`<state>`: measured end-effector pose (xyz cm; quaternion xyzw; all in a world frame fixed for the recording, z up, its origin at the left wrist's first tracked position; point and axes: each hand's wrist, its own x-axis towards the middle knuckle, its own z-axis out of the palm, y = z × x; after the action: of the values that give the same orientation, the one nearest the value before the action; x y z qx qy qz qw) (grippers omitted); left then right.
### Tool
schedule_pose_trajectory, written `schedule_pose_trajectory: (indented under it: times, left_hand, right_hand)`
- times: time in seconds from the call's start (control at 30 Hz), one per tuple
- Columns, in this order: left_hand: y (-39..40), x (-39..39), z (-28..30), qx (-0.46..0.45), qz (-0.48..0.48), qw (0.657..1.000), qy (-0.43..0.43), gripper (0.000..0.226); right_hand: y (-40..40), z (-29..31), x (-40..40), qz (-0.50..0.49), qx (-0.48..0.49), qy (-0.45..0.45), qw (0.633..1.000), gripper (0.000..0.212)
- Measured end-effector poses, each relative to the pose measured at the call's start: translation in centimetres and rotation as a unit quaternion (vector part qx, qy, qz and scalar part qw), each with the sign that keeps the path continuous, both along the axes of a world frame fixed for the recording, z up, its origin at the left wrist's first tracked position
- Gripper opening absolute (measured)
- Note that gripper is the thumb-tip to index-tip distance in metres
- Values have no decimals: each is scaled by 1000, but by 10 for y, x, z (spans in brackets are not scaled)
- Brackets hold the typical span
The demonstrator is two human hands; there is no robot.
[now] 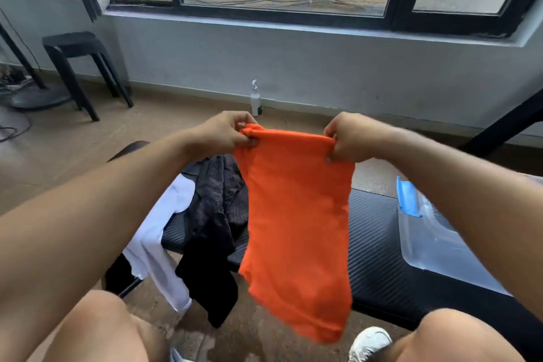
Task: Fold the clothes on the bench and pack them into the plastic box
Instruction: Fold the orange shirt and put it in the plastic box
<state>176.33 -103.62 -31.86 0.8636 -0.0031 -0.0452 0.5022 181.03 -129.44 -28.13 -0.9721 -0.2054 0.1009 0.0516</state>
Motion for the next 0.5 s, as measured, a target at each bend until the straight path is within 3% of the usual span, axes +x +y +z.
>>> schedule_pose_trajectory:
  times: [0.13,0.37,0.5]
  left_hand:
    - [-2,32,-33,115,54,990,-66,34]
    - [-4,53,-39,165,154,962,-155,32]
    - [-8,36,-46,185,136,955,-189,30]
  right_hand:
    - [10,-43,21,-58,3,-96,994,24]
    - [19,-69,39,-80,96,-209,970,25]
    - [18,-78,23,-57,92,-222,969,21]
